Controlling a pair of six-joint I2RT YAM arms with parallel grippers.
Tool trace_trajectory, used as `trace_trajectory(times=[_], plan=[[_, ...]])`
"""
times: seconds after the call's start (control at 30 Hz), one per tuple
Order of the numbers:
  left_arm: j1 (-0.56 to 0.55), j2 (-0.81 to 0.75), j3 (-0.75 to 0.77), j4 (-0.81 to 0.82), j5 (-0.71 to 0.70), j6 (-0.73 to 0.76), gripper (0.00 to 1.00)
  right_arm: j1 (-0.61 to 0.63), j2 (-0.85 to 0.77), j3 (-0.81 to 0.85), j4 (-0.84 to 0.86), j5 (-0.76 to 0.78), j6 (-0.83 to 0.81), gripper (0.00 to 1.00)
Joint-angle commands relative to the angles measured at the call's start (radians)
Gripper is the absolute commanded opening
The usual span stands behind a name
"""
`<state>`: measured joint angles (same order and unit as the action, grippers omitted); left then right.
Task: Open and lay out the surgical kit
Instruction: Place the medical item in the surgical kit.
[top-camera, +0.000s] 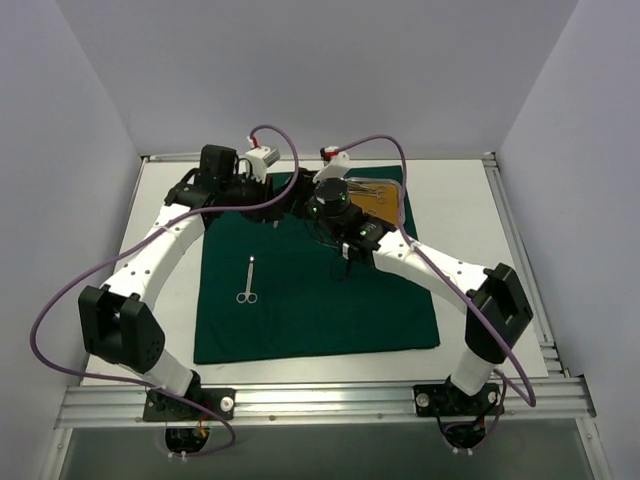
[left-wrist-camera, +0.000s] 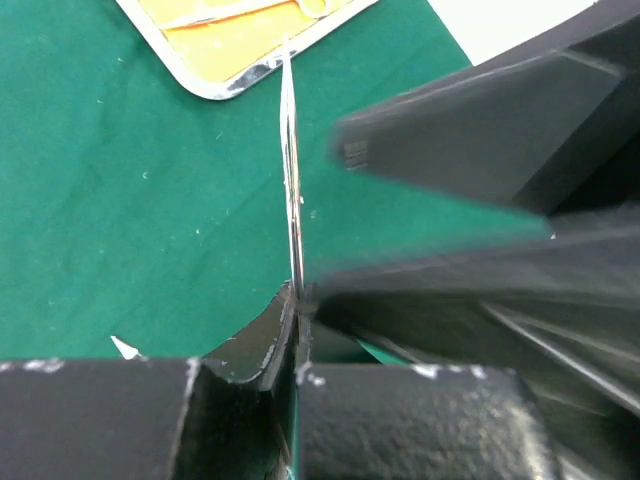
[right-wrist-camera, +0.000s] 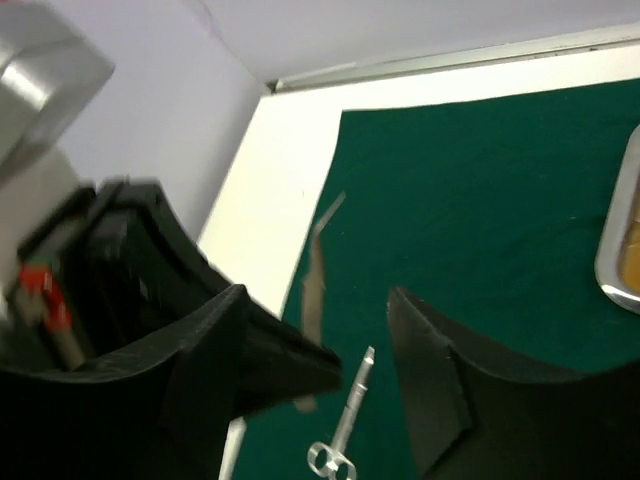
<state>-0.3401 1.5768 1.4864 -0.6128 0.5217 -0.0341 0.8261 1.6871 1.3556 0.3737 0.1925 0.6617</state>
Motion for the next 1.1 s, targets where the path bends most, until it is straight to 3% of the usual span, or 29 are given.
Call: trace_trajectory(times=[0.0,0.07,0.27,0.53,1.07], plan=[[0.055,-0.037,-0.021,0.073,0.141,-0.026,0.02,-0.025,-0.133,-0.061,0.079,-0.142,-0.178,0.55],[0.087,-0.040,-0.035,0.088,0.213,-0.033,0.02,-0.074,-0.229,-0.148,0.118,-0.235,-0.212,0.62],[0.104,-0.049,-0.063,0.149,0.389,-0.044,0.02,-0.177,-0.382,-0.323,0.252,-0.461,-0.289,0.64],[0.101,-0.067,-0.092,0.197,0.544,-0.061,0.02,-0.182,-0.276,-0.302,0.409,-0.692,-0.231,0.57],[0.099,-0.075,-0.120,0.245,0.653,-0.082,0.02,-0.183,-0.136,-0.273,0.545,-0.805,-0.128,0.37]])
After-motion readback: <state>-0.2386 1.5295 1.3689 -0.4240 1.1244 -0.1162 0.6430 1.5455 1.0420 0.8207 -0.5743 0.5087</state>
